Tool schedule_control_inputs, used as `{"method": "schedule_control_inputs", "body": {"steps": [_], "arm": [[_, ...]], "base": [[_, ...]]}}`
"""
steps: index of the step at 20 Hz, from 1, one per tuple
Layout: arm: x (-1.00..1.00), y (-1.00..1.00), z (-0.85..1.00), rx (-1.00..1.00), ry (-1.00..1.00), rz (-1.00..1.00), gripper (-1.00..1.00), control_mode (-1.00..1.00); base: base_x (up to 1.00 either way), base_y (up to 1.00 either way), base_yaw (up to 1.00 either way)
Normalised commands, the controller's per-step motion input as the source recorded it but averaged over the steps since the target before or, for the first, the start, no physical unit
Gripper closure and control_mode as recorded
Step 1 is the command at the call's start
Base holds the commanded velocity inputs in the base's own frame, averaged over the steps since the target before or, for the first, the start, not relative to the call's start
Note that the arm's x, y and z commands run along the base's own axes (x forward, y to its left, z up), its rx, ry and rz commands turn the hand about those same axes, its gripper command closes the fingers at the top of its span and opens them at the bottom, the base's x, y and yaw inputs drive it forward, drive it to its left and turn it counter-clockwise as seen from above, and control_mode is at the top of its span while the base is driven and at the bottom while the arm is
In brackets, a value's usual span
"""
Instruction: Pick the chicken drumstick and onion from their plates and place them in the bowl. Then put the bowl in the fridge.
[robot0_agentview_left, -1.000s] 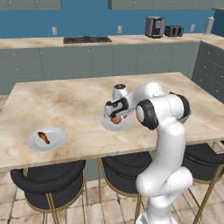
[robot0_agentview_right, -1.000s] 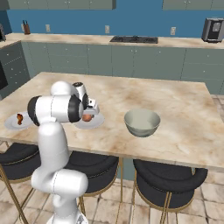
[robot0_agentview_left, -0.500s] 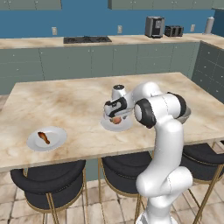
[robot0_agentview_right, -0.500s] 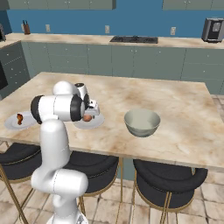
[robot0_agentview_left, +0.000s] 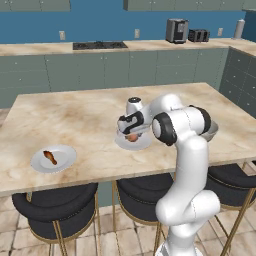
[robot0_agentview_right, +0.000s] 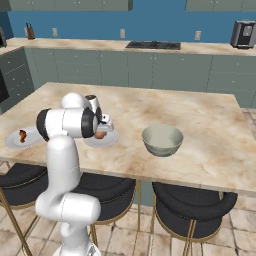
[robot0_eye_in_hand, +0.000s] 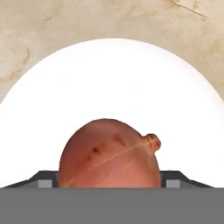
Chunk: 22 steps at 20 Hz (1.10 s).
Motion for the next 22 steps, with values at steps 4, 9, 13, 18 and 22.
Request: {"method": "schedule_control_inputs", "body": {"steps": [4,9,13,18,22], "arm": [[-0.17,-0.06,0.05,0.05,0.03,0.0,1.0,-1.0],[-0.36,-0.19,0.47,0.13,0.07,0.01,1.0,-1.0],[-0.6,-0.26,0.58,0.07,0.06,0.08,1.0,-1.0],[-0.68,-0.32,0.53,0.0,0.01,0.09,1.0,-1.0],[-0.65,-0.34,0.51,-0.05,0.0,0.12,1.0,-1.0]], "base": [[0.0,0.0,0.0],[0.0,0.0,0.0],[0.0,0.0,0.0],[0.0,0.0,0.0],[0.0,0.0,0.0]]}}
